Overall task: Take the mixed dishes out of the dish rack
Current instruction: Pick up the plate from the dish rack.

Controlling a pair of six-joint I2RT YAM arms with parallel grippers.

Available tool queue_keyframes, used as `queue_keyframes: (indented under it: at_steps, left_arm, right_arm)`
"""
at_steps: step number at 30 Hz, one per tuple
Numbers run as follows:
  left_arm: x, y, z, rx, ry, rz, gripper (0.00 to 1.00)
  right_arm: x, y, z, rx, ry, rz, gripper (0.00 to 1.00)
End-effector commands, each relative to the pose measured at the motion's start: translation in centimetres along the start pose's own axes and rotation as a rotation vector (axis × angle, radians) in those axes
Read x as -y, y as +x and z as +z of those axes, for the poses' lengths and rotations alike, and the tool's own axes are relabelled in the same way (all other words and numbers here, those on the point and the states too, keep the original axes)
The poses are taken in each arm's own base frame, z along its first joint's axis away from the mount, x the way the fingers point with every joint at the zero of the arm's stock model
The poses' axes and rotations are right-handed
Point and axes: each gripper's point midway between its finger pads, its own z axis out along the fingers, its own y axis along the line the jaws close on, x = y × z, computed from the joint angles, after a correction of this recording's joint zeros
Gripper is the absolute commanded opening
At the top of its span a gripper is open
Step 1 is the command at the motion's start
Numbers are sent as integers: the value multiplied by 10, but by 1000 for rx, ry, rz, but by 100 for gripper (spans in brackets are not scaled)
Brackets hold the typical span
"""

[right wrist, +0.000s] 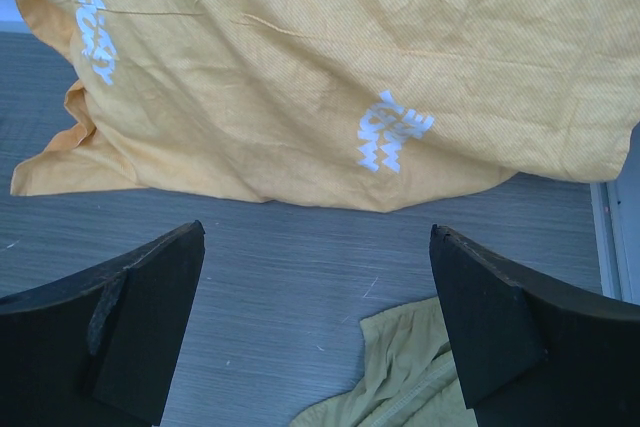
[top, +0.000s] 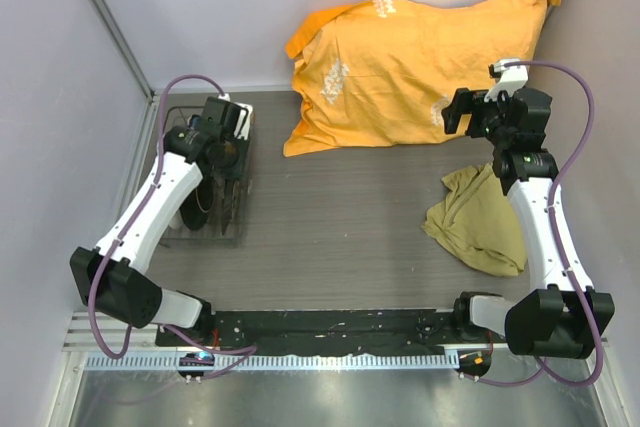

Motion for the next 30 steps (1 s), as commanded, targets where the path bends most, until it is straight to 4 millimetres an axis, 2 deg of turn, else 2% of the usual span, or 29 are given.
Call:
queue_keyframes:
  at_steps: [1, 5, 11, 22, 30]
  left_arm:
    - [-8, -44, -44, 217, 2, 4, 0]
    - [-12, -49, -51, 245, -5, -28, 0]
    - [-16, -50, -50, 256, -13, -66, 0]
    - [-15, -77, -69, 389, 11, -147, 0]
    - [-11, -79, -77, 417, 54, -206, 0]
  right_arm:
    - [1, -12, 1, 42, -7, -23, 100]
    - [1, -10, 2, 37, -10, -23, 100]
    - [0, -9, 3, 34, -12, -24, 100]
    - [2, -5, 6, 23, -10, -26, 100]
    - [5, -3, 8, 16, 2, -27, 100]
